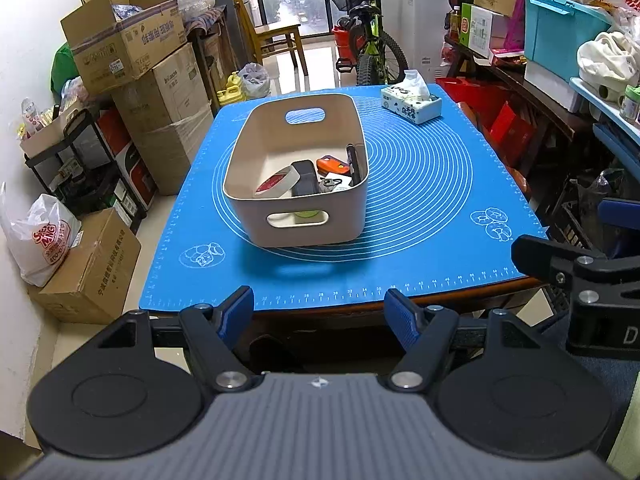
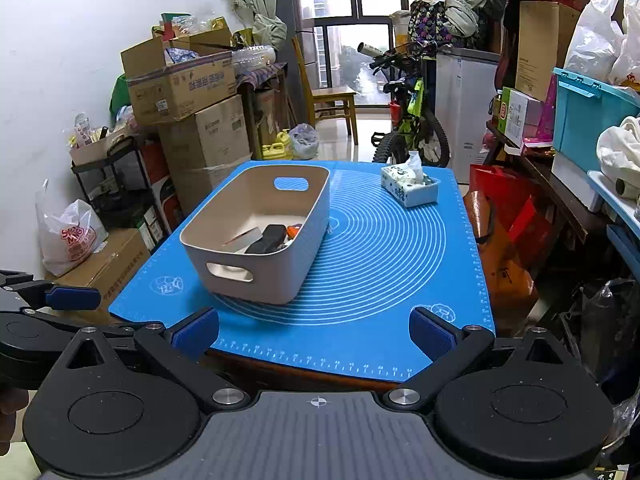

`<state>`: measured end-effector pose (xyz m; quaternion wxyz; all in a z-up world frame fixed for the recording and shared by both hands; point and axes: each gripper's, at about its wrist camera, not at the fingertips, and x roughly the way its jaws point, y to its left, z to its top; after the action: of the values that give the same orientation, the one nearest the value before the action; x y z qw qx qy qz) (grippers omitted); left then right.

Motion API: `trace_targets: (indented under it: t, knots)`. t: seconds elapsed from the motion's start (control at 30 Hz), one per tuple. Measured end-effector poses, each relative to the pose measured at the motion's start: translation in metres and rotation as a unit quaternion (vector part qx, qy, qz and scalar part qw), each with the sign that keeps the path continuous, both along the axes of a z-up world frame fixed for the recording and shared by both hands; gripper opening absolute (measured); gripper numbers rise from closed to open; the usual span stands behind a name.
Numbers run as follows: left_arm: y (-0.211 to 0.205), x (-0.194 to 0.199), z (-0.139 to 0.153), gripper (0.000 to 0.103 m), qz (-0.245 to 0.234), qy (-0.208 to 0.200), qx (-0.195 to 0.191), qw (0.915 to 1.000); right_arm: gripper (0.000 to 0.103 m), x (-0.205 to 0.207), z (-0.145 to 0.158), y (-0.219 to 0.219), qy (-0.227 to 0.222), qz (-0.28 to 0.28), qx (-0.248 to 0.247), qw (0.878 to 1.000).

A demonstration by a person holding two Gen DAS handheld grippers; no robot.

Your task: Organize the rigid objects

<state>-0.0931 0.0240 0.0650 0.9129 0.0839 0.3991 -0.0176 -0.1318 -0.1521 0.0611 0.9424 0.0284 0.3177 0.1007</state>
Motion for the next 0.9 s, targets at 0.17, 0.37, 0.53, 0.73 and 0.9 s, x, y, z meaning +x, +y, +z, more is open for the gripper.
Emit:
trace_targets:
  t: [0.17, 0.37, 0.53, 0.73, 0.9]
  knots:
    - [-0.0007, -0.0001, 0.0003, 0.073, -0.002, 0.0, 0.001, 1.0, 0.1, -0.0003, -0.0001, -0.0023, -0.002, -0.002, -0.002, 1.0]
    - [-0.0011, -0.0007, 0.0008, 0.073, -0.003, -0.001, 0.001, 1.0, 0.1, -0.002, -0.001, -0.005, -0.003, -0.003, -0.003, 1.0]
    - [-0.0008, -0.0006, 0.0009, 0.073, -0.003, -0.001, 0.001, 1.0, 0.1, -0.0019, -0.0009, -0.0051, -0.002, -0.003, -0.002, 1.0]
    - [-0.0005, -0.0006, 0.0011, 0.073, -0.003, -0.001, 0.001, 1.0, 0.1, -0.0046, -0.0013, -0.0059, -0.002, -0.004, -0.003, 1.0]
    - [-0.0002, -0.0007, 0.0016, 0.073, -0.003, -0.001, 0.001, 1.0, 0.1, -0.004, -0.0012, -0.0052, -0.001, -0.004, -0.003, 1.0]
